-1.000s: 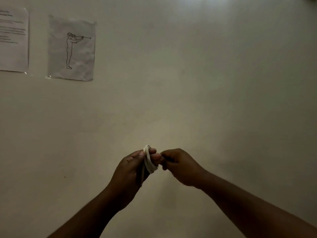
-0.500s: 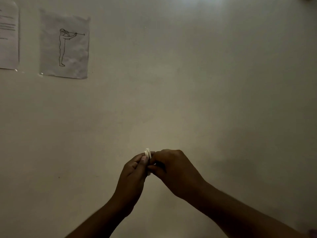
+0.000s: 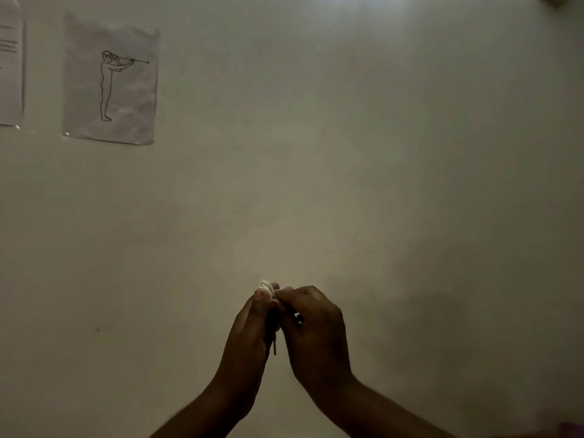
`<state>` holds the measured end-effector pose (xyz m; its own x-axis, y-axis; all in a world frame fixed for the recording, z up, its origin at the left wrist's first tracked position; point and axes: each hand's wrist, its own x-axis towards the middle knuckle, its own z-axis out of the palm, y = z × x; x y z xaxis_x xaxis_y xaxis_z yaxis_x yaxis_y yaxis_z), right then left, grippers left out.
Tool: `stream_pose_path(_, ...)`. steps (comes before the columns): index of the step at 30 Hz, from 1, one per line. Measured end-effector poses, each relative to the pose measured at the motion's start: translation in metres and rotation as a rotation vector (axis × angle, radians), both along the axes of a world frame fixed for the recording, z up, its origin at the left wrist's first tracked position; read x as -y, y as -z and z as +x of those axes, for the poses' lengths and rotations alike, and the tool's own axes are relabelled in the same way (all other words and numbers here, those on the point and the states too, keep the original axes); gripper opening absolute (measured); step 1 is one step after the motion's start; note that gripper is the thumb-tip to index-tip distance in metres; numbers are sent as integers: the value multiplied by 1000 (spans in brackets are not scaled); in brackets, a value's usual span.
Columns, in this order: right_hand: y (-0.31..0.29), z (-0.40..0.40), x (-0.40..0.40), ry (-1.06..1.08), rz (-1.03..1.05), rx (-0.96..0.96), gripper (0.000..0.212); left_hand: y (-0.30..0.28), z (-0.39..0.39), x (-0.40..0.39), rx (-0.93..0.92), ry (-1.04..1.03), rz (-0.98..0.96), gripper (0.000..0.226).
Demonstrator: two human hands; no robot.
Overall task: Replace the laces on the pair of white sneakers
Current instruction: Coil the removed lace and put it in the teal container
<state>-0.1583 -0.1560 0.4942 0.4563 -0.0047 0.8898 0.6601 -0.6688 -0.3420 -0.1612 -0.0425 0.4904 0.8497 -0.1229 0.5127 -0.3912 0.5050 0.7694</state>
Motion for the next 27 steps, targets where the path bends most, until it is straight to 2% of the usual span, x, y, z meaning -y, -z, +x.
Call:
stream_pose_path(3, 9, 0, -6, 43, -85, -56, 27, 6, 3, 1, -31, -18, -40, 51)
stream_pose_path(7, 11, 5, -4, 76, -118, -38, 19, 12, 1, 3, -61, 1, -56, 47)
stream_pose_path(9, 13, 9, -2, 87, -128, 5, 18, 12, -2, 4, -85, 34, -95, 58)
stream_pose_path(12, 18, 17, 2, 91, -108, 44, 17, 11, -4, 3, -113, 93, -149, 76)
stream_pose_path(17, 22, 20, 3, 47, -40, 34, 22, 10, 0, 5, -131, 167, -223, 74)
stream_pose_path(21, 23, 29, 6, 56, -52, 17, 17, 15, 4, 7, -192, 189, -241, 74)
stream_pose_path(24, 26, 36, 14, 42, 6, 32, 16, 12, 5, 8, -181, 165, -165, 48)
stream_pose_path(25, 29, 37, 16, 31, 42, 29, 16, 11, 6, 9, -151, 106, -68, 35)
stream_pose_path(27, 37, 39, 20, 14, 109, 16, 18, 13, 8, 10, -90, -51, 167, 32)
